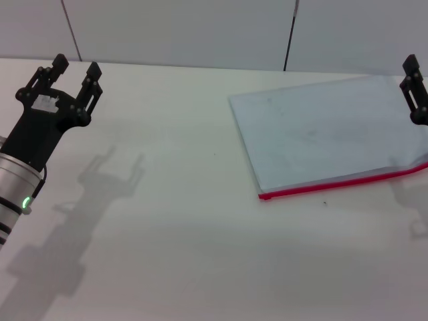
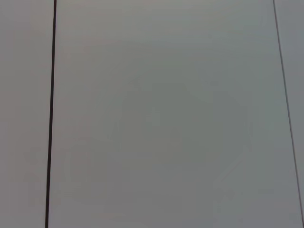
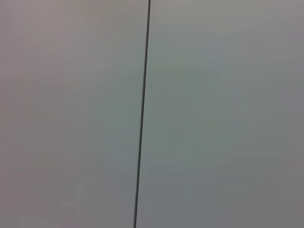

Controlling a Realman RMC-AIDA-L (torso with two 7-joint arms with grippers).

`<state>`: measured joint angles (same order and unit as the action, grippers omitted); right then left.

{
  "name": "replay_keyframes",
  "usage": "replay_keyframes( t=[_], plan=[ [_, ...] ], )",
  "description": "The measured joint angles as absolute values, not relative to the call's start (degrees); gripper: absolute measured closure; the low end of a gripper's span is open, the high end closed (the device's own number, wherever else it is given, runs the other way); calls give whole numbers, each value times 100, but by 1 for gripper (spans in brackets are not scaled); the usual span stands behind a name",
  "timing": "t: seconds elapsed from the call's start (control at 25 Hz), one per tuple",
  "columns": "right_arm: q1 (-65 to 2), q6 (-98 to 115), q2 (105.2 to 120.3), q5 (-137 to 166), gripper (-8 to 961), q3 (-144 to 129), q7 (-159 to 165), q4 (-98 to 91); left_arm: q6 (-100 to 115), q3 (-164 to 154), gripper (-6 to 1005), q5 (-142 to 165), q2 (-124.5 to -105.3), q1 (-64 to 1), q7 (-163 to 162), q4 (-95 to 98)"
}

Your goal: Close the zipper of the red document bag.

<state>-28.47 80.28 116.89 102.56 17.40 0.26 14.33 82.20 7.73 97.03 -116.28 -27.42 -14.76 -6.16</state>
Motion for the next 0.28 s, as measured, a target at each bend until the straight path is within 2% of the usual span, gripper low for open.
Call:
replay_keyframes(
  t=[0.28],
  plan=[
    [-2853,8016,11689,10256,316,1741,26,1433,8218,774,410,9703,-11628,-2742,-1477,-618]
  ],
)
